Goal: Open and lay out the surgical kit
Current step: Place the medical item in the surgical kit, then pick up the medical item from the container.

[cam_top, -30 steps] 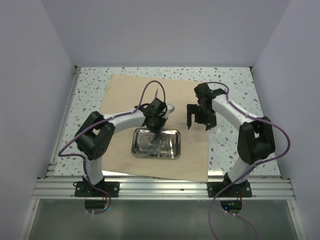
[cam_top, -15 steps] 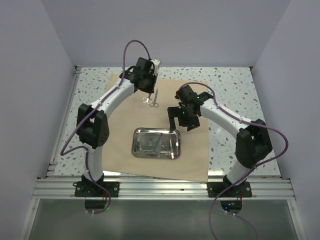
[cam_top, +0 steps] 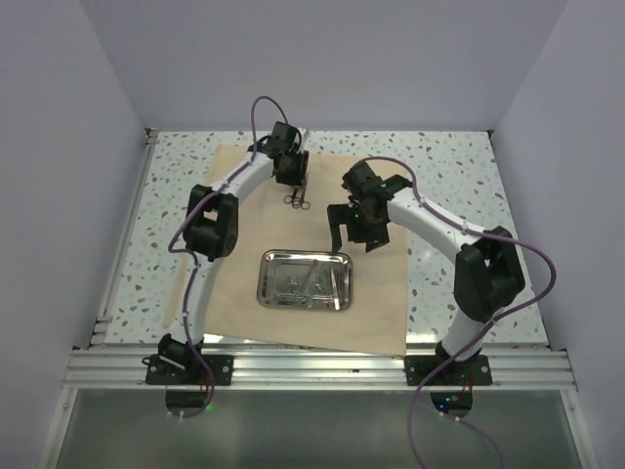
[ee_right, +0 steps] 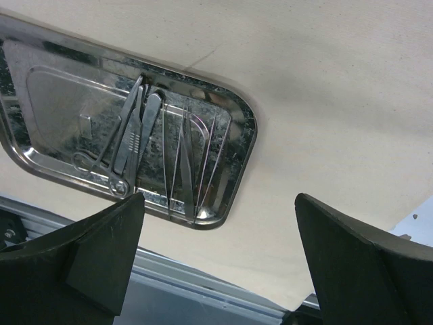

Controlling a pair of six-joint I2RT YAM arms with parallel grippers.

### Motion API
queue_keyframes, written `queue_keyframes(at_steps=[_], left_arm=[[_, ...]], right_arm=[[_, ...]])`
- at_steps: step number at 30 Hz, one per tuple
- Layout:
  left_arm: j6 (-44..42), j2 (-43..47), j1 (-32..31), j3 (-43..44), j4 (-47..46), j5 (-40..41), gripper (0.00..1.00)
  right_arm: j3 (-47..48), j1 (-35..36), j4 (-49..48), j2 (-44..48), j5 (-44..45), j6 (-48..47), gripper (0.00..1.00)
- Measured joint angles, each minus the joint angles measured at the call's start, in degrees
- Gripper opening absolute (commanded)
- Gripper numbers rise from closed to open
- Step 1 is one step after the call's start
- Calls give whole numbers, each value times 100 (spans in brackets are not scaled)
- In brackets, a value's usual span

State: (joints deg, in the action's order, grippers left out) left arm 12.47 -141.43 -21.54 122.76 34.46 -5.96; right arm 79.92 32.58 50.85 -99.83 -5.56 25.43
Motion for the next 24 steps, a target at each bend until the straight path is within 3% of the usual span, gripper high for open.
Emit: queue_keyframes(at_steps=[1,4,12,17,24], left_arm=[[61,11,-4,-48,-39,-33,65],[173,92,-46,-144,-138,-90,71],[195,1023,83,-1233,-66,101,70],[192,2328,334,-2492,-94,238,70],[186,3620,363,-3622,-177,323,69]], right_arm=[[0,2,-2,2,0,7,96],[-2,35,-31,2,0,20,90],[-160,516,-313,-57,0,203,68],[-232,798,-551,-332,4,341,43],[-232,822,-728,-870,201,463,32]])
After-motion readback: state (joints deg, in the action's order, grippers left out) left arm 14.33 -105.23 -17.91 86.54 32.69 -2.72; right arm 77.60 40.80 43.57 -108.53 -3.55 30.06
